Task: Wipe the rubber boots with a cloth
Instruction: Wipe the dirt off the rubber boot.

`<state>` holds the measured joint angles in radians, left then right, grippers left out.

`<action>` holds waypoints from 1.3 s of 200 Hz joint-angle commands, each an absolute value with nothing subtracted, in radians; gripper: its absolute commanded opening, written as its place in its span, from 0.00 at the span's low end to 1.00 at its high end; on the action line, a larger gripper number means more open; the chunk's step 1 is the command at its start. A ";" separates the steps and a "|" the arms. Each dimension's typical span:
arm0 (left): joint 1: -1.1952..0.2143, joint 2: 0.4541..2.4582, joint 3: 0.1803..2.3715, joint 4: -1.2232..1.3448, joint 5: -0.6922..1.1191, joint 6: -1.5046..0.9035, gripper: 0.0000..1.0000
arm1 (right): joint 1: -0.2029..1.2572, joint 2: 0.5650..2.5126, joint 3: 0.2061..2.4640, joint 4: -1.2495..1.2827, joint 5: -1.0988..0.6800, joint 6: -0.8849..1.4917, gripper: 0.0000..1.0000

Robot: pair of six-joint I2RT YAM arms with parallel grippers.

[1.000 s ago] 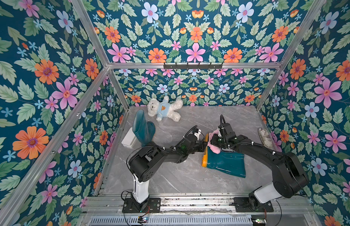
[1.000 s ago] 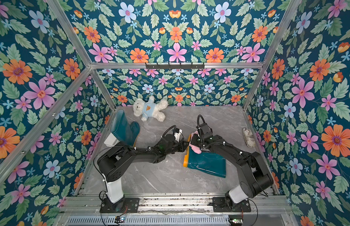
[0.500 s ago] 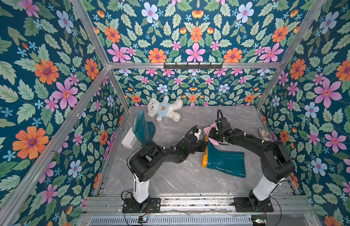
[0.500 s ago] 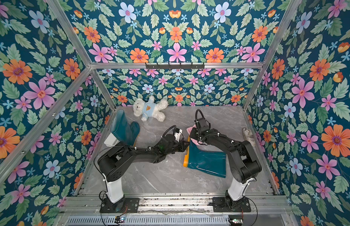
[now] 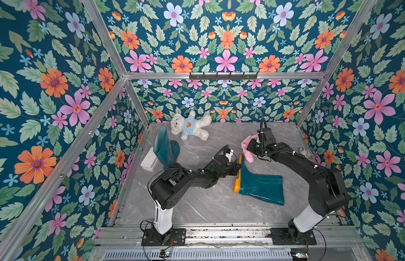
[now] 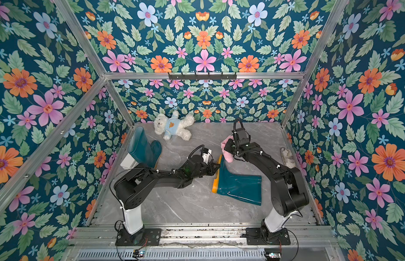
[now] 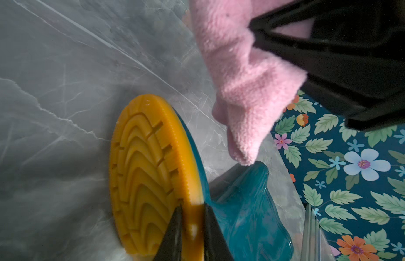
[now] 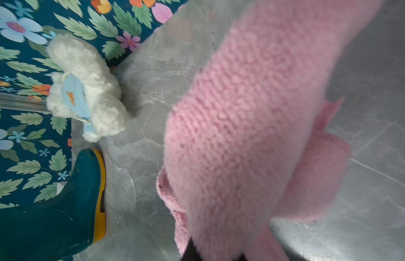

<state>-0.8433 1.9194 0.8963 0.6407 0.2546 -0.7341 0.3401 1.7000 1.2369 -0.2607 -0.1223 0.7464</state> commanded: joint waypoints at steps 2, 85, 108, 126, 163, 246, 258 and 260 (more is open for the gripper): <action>-0.845 1.939 0.877 0.357 0.268 -0.731 0.06 | 0.336 1.777 1.271 -0.341 -0.245 0.809 0.00; -0.823 1.939 0.847 0.405 0.298 -0.746 0.06 | 0.321 1.890 1.257 -0.449 -0.507 0.829 0.00; -0.816 1.947 0.845 0.421 0.311 -0.751 0.06 | 0.318 1.866 1.227 -0.512 -0.526 0.798 0.00; -0.812 1.956 0.845 0.431 0.321 -0.752 0.06 | 0.313 1.843 1.206 -0.549 -0.532 0.782 0.00; -0.805 1.962 0.842 0.442 0.334 -0.752 0.06 | 0.309 1.843 1.221 -0.674 -0.527 0.705 0.00; -0.797 1.967 0.825 0.477 0.350 -0.759 0.06 | 0.208 1.844 1.244 -1.025 -0.258 0.481 0.00; -0.795 1.967 0.824 0.479 0.352 -0.761 0.06 | 0.166 1.830 1.228 -1.050 -0.219 0.467 0.00; -0.794 1.967 0.824 0.479 0.353 -0.761 0.06 | 0.158 1.827 1.223 -1.053 -0.213 0.465 0.00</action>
